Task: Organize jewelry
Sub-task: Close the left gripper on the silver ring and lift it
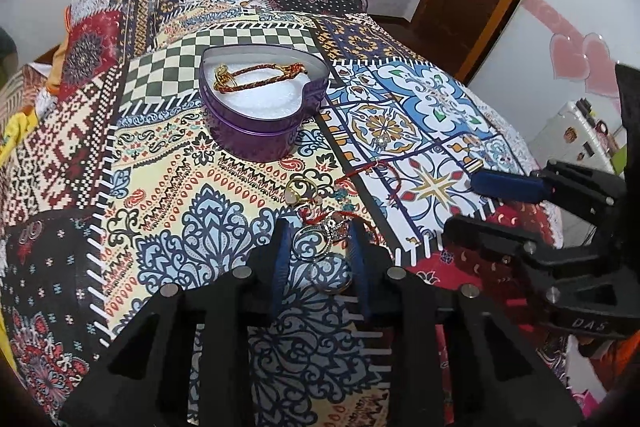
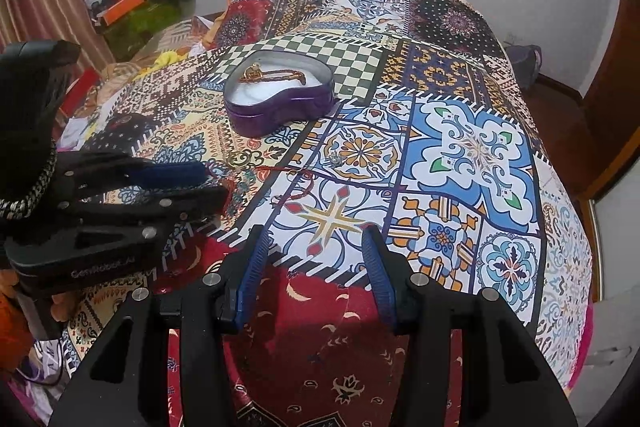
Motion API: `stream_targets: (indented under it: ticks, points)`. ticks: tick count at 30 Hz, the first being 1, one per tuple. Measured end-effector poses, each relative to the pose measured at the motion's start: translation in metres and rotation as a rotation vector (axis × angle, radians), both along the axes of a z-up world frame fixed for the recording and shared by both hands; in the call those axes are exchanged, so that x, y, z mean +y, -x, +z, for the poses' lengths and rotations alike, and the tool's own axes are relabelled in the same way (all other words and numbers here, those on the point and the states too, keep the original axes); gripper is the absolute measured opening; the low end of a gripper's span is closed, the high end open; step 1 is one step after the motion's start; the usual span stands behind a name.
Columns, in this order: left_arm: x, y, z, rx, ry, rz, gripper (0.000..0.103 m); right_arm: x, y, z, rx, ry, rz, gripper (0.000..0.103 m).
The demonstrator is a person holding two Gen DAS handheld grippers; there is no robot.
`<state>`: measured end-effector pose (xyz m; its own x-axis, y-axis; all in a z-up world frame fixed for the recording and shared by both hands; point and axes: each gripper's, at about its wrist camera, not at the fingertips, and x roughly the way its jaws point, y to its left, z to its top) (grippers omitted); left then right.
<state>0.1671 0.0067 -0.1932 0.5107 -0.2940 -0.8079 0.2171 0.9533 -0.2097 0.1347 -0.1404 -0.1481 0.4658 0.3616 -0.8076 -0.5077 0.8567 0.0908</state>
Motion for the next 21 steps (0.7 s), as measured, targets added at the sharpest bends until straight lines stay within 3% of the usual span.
stream_targets:
  ticks: [8,15,21]
  points:
    - [0.009,0.007,0.009,-0.028,0.02,0.035,0.028,0.006,0.003,0.006,-0.007,-0.011,0.013,0.045]
    - [0.028,0.03,0.027,-0.096,-0.038,0.069,0.028,0.025,0.007,0.006,0.002,-0.014,0.058,0.045]
    - [0.045,0.045,0.021,-0.089,-0.063,0.091,0.028,0.051,0.01,-0.002,0.035,-0.004,0.126,0.045]
